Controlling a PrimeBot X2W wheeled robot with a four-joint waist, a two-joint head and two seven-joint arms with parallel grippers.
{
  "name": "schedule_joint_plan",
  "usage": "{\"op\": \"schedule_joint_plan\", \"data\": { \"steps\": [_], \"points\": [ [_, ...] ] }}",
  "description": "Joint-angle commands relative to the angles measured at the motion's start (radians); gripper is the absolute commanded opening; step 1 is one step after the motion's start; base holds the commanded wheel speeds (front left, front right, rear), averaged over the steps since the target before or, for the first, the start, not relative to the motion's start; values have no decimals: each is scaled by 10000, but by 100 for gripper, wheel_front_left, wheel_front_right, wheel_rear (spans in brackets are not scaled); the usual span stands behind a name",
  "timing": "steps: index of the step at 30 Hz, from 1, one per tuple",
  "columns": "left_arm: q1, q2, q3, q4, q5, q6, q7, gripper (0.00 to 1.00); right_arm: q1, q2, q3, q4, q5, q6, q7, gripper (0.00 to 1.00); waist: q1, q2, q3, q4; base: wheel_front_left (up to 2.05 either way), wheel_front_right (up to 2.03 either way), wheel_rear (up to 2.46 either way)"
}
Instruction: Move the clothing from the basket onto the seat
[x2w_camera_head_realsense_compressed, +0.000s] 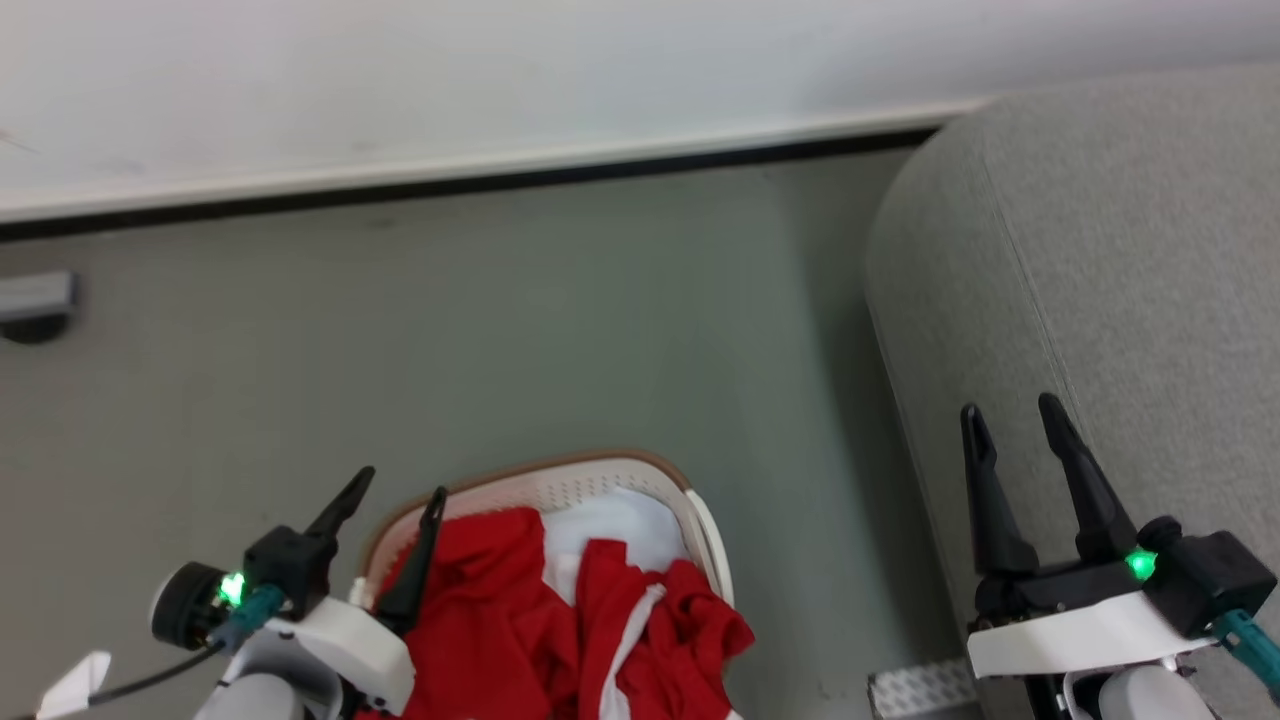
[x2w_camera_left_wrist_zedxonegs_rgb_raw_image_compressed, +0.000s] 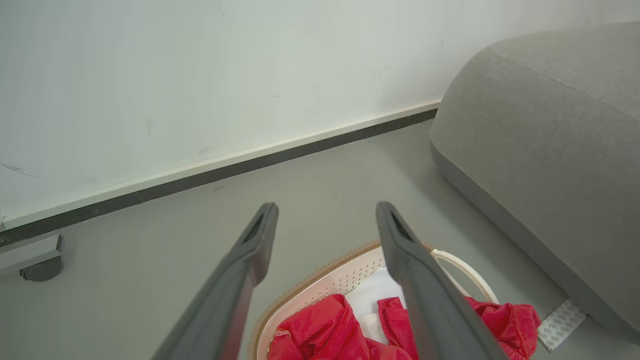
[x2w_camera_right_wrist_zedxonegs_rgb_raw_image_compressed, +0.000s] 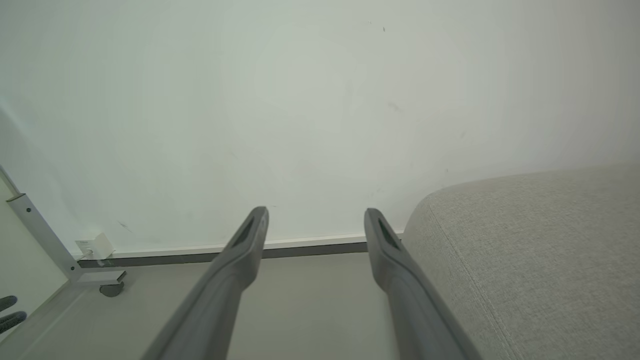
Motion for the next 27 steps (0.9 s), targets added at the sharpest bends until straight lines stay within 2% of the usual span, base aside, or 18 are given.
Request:
{"op": "schedule_joint_plan", "data": {
  "steps": [1, 7, 12, 16, 27],
  "points": [
    [-178, 157, -36, 144, -176, 14, -6, 100, -174, -33, -13, -74, 59, -21, 4, 100, -1, 0, 600, -471, 0, 0, 0],
    [-1285, 896, -1405, 1985, -497, 14, -8, 100, -565, -31, -23, -550, 316, -21, 4, 100, -1, 0, 1605, -1010, 0, 0, 0],
    [-2256, 1225, -2932, 3575, -1156, 14, 137, 100, -828, -31, 57, -796, 631, -21, 4, 100, -1, 0, 2369, -1410, 0, 0, 0],
    [-2988, 1364, -4035, 4646, -1874, 16, 751, 100, -1001, -27, 149, -923, 766, -21, 4, 100, -1, 0, 2954, -1672, 0, 0, 0],
    [-4498, 2161, -7332, 5661, -3386, 14, 2483, 100, -1187, -27, 445, -1225, 1276, -21, 4, 100, -1, 0, 4331, -2381, 0, 0, 0]
  ]
}}
